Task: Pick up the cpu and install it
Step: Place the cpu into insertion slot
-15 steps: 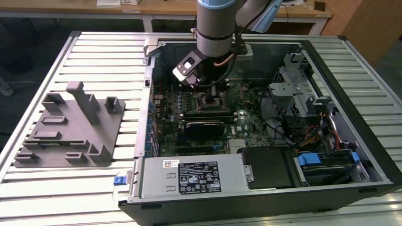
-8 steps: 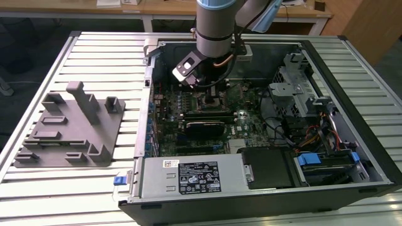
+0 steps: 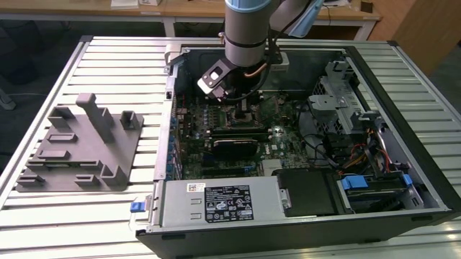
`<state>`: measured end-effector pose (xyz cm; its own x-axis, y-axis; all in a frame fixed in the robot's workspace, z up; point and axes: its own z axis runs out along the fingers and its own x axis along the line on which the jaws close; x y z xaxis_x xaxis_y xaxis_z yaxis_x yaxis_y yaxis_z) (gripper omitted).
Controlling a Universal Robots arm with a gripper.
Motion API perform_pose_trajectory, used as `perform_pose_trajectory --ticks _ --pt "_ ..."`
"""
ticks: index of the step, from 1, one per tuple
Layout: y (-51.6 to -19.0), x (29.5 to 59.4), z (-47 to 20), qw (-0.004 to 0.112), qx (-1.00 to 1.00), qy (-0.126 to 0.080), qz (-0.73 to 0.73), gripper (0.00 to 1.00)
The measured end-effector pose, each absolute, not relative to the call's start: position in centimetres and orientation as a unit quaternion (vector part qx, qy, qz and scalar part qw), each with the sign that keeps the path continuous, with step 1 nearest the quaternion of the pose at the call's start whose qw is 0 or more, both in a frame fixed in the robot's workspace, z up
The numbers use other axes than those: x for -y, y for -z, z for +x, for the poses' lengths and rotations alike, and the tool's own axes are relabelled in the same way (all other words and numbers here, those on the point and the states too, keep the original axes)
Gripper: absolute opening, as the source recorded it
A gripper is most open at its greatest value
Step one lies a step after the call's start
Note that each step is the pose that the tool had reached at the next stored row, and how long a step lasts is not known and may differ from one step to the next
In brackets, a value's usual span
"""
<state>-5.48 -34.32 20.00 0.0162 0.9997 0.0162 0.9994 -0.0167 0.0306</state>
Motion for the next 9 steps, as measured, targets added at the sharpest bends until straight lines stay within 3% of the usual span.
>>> perform_pose_trajectory --ticks 9 --pt "-19.91 34.33 -5.49 0.005 -0.700 -0.016 0.714 0.11"
